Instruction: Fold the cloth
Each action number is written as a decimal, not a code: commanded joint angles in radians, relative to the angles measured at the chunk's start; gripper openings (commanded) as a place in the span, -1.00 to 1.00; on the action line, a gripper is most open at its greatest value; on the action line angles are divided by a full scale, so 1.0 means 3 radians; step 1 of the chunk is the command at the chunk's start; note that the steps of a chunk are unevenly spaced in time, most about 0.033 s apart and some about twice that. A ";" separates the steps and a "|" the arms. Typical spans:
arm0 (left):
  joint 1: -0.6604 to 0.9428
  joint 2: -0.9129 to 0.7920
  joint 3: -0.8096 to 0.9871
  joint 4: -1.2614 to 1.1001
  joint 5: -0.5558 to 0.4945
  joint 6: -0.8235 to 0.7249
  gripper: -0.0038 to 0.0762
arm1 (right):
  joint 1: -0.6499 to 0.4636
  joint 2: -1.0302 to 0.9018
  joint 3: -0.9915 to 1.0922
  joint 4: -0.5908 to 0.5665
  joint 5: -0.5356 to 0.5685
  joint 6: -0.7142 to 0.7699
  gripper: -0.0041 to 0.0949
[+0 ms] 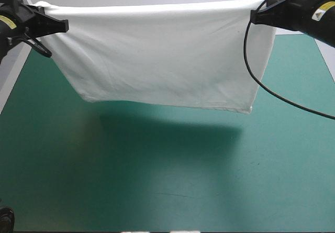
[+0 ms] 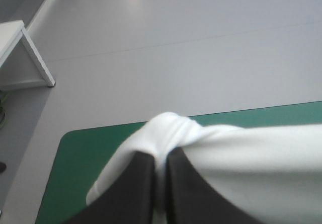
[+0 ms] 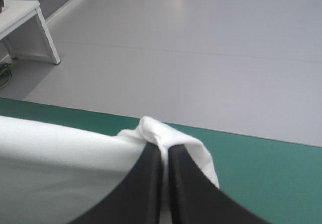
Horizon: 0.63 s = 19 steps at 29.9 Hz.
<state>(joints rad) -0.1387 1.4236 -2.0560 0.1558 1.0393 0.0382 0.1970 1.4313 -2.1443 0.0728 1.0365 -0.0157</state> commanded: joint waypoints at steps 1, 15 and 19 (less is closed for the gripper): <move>-0.0011 -0.0111 -0.0230 0.0015 -0.0172 0.0139 -0.93 | -0.0007 -0.0106 -0.0237 -0.0051 -0.0181 -0.0002 -0.95; -0.0011 0.0677 -0.0285 -0.0270 -0.0967 0.0253 -0.93 | -0.0007 0.0597 -0.0235 0.0220 -0.1631 -0.0111 -0.95; -0.0011 0.0972 -0.0790 -0.0248 -0.0937 0.0308 -0.93 | -0.0007 0.0833 -0.0322 0.0175 -0.2075 -0.0111 -0.95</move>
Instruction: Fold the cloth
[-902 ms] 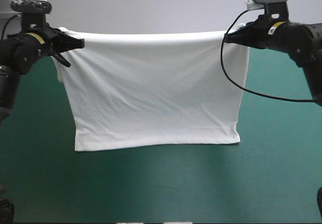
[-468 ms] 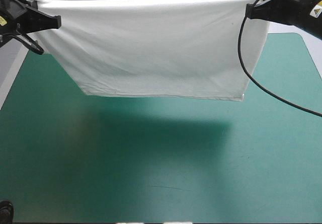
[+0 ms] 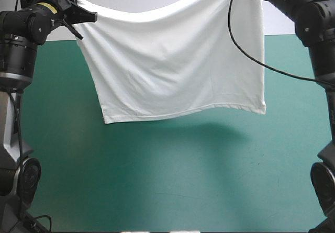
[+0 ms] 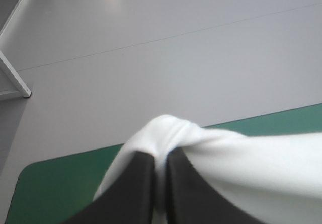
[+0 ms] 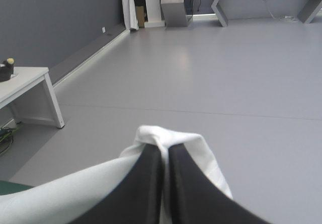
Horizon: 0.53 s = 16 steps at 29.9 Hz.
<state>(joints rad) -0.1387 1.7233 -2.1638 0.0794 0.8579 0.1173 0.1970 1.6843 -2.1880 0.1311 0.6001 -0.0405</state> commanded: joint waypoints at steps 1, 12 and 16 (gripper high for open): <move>-0.0011 0.0042 -0.0602 0.0007 -0.0316 0.0077 -0.93 | -0.0007 0.0034 -0.0235 -0.0036 -0.0659 -0.0029 -0.95; -0.0011 0.0543 -0.1027 -0.0011 0.0168 0.0136 -0.93 | -0.0078 0.0421 -0.0421 -0.0240 0.0072 0.0210 -0.95; -0.0011 0.0823 -0.0775 -0.0169 0.0519 0.0130 -0.93 | -0.0078 0.0816 -0.0421 -0.0246 0.0945 0.0296 -0.95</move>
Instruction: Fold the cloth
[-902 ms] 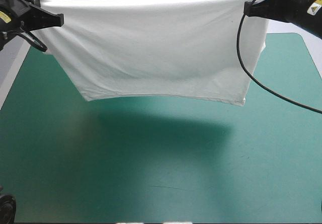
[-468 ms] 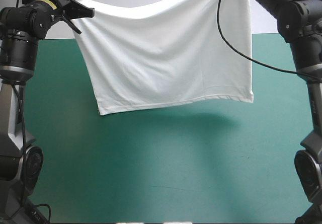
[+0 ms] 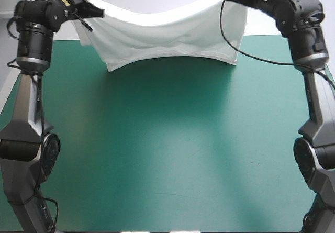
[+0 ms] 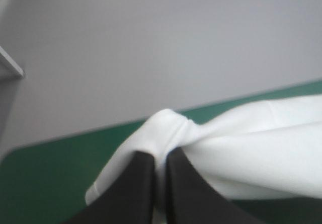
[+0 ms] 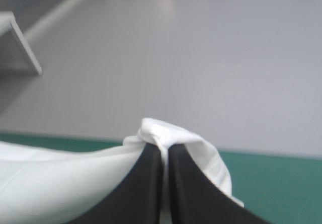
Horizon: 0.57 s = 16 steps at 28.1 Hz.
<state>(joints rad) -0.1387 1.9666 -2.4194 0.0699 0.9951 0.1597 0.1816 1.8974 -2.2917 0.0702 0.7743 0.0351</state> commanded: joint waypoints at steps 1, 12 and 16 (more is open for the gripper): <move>-0.0011 0.0087 0.0155 -0.0207 0.0149 -0.0011 -0.93 | -0.0027 0.0210 -0.0075 -0.0043 0.0526 0.0044 -0.95; -0.0023 -0.0210 0.2208 -0.0618 0.0233 -0.0035 -0.93 | 0.0166 0.0115 0.0714 -0.0169 0.1592 0.0032 -0.95; -0.0023 -0.0811 0.2984 -0.0914 0.0057 -0.0026 -0.93 | 0.0344 -0.0342 0.1466 -0.0318 0.1584 0.0095 -0.95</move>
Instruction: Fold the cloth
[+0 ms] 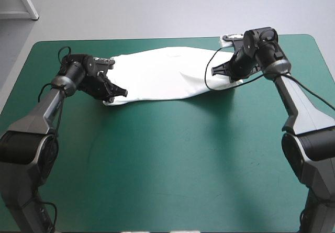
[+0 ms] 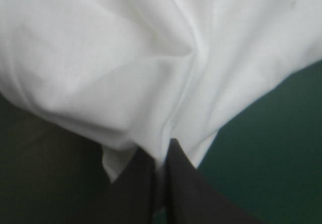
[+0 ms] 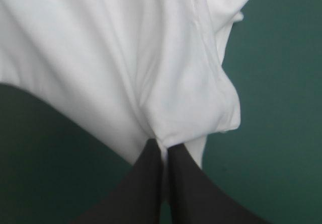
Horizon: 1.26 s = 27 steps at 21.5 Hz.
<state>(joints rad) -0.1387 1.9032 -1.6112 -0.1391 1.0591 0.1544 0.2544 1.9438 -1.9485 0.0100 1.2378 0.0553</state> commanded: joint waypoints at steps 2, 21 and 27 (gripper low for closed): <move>-0.0023 -0.0851 0.0579 -0.0246 -0.0100 -0.0009 -0.93 | 0.0180 -0.0736 0.0658 -0.0211 0.0039 0.0132 -0.95; -0.0023 -0.2174 0.2665 0.0008 0.0069 0.0173 -0.03 | 0.0471 -0.2188 0.3615 0.0116 -0.0644 0.0312 0.07; -0.0016 -0.2174 0.2555 0.0007 0.0037 0.0137 0.41 | 0.0471 -0.2194 0.3262 -0.0113 -0.0733 0.0320 0.59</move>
<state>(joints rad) -0.1394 1.2766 -0.7959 -0.1209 1.0793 0.2038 0.3961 1.3177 -0.8856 0.0171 1.0321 0.1593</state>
